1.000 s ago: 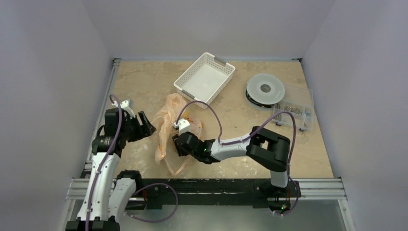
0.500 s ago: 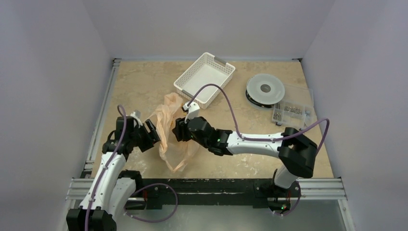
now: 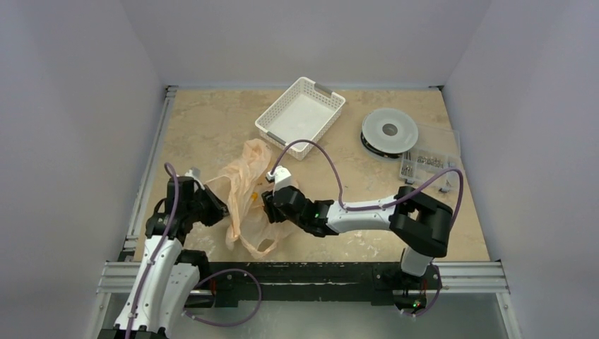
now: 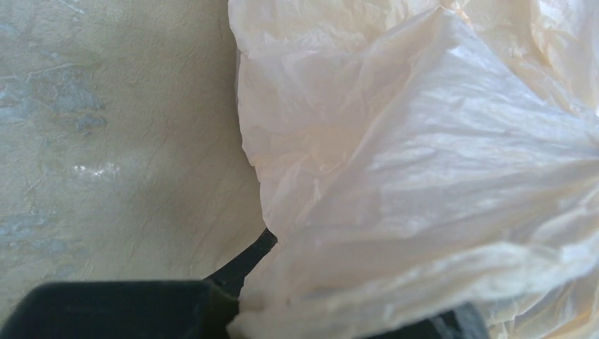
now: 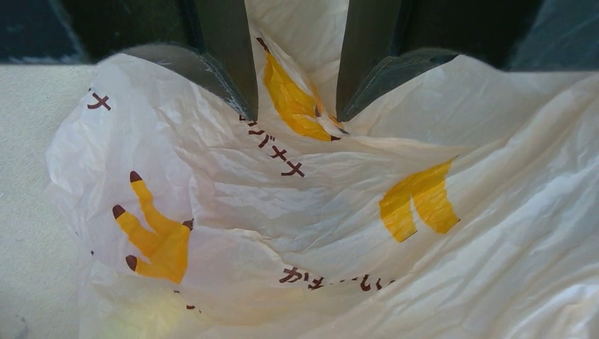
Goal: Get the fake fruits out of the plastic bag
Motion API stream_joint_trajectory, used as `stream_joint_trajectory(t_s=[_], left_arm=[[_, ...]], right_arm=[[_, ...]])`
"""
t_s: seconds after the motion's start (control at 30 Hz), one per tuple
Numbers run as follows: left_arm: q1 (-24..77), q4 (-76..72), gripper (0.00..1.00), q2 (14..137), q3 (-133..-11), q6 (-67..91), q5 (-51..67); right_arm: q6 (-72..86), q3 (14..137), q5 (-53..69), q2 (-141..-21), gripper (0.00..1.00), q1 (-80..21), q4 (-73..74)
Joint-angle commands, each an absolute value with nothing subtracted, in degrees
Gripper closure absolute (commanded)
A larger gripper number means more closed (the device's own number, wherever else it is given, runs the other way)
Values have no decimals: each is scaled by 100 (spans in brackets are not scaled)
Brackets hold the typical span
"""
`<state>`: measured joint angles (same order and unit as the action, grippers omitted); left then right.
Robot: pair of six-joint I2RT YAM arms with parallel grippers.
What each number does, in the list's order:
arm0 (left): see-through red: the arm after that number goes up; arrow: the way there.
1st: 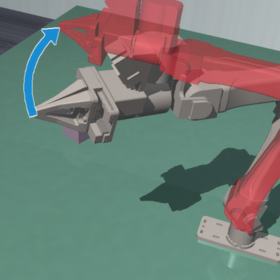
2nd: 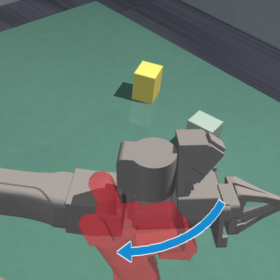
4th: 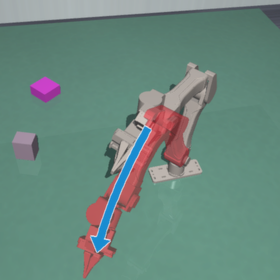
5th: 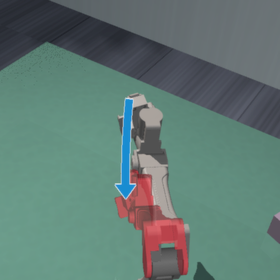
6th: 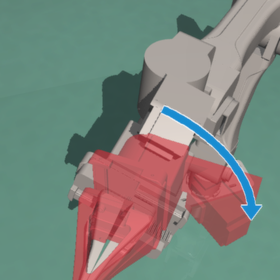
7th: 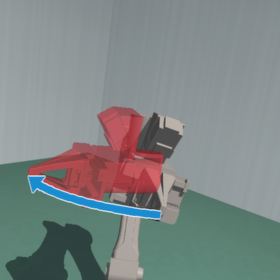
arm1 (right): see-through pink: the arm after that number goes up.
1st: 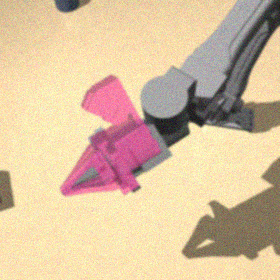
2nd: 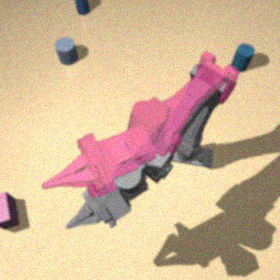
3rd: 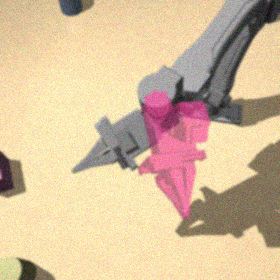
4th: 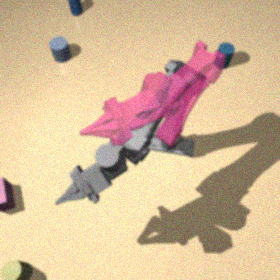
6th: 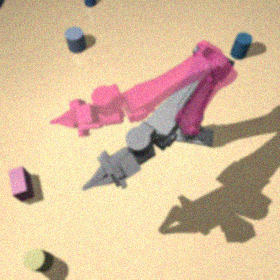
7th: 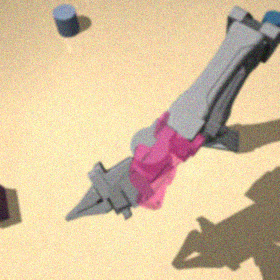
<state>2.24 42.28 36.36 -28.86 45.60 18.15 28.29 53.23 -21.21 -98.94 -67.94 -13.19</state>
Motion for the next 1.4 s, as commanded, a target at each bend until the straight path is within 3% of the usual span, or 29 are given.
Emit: stream_joint_trajectory(t_s=[0.0, 0.2, 0.23, 0.27, 0.33, 0.5, 0.7, 0.9, 1.07, 1.27, 1.37], left_arm=[[264, 4877, 100, 3612, -3353, 4708, 1708], [264, 5271, 100, 3503, -3772, 4570, 1844], [264, 5359, 95, 3506, -3882, 4479, 1843], [266, 5456, 79, 3507, -3990, 4377, 1841], [268, 5677, 59, 3505, -4242, 4142, 1845], [264, 6392, 30, 3066, -5062, 3564, 1686], [264, 6444, 12, 2375, -5361, 3362, 2714], [264, 5731, 7, 2125, -4673, 4102, 3595], [264, 6644, 3, 2086, -5082, 3891, 2059], [264, 5729, 17, 2028, -4220, 4392, 2748], [270, 5297, 22, 2184, -3863, 4376, 2787]], right_arm=[[2545, 5681, -2272, -9417, 56, -7000, -1205], [2671, 5792, -1720, -8924, 42, -7048, -1126], [2696, 5762, -1650, -8834, 40, -7049, -1113], [2706, 5732, -1576, -8745, 38, -7049, -1108], [2714, 5676, -1514, -8594, 33, -7049, -1034], [2667, 5423, -1382, -8086, 22, -7049, -894], [2387, 4916, -808, -7749, 19, -7053, -1505], [2299, 4554, -389, -7828, 22, -7049, -2108], [2387, 4486, -217, -7999, 22, -7060, -2316], [2369, 4527, -153, -8221, 25, -7075, -2489], [2389, 4491, -43, -8364, 38, -7084, -2724]])
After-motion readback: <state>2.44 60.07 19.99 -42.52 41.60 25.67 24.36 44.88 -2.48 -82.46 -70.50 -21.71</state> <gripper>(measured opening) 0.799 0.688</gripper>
